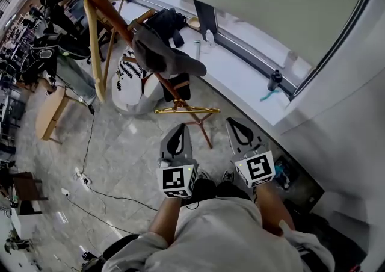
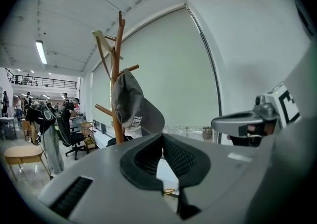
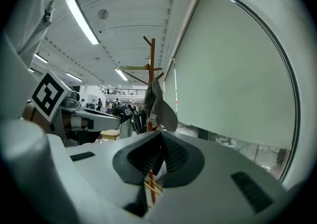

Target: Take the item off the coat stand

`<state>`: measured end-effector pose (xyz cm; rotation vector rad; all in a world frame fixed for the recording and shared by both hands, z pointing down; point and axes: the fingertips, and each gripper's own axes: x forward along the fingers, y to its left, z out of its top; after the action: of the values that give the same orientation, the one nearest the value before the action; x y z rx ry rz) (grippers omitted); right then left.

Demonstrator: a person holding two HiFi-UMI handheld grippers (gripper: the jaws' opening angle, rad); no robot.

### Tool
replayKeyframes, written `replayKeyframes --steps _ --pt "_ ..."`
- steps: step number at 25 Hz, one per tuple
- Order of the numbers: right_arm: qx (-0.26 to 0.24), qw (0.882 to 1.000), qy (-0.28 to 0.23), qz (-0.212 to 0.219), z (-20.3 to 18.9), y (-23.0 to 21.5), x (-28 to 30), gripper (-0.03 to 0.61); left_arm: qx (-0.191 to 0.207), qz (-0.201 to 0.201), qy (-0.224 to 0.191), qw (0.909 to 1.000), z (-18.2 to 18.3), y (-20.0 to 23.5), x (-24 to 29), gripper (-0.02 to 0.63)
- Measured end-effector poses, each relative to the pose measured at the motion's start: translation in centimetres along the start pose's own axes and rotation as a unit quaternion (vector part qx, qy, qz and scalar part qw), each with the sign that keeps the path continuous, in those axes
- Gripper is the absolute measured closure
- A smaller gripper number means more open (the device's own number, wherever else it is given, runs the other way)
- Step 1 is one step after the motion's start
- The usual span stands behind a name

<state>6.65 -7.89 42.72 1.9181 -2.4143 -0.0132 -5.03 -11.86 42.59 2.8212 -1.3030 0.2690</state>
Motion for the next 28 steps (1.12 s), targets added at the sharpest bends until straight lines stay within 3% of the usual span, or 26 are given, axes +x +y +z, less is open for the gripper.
replayKeyframes --steps 8,14,20,25,28 --pt "-0.005 1.0 0.004 -0.004 -0.2 -2.3 3.9 0.574 -0.006 0.012 -0.018 0.9997 0.6 3.6 4.1 0.603" --pt "-0.05 0.998 -0.004 0.023 3.0 -3.3 8.2 0.572 -0.014 0.009 -0.026 0.9995 0.6 6.2 7.0 0.603" --pt "-0.085 0.992 -0.004 0.092 4.6 -3.7 10.1 0.572 -0.003 0.026 -0.018 0.9995 -1.3 6.8 8.9 0.603" --pt "-0.11 0.981 0.005 0.162 7.8 -3.0 12.8 0.573 -0.021 0.073 -0.003 0.9971 -0.4 8.4 8.8 0.603" --pt "-0.128 0.968 0.009 0.217 7.5 -3.2 13.6 0.572 -0.035 0.108 0.0 0.9935 -0.7 7.4 9.1 0.603"
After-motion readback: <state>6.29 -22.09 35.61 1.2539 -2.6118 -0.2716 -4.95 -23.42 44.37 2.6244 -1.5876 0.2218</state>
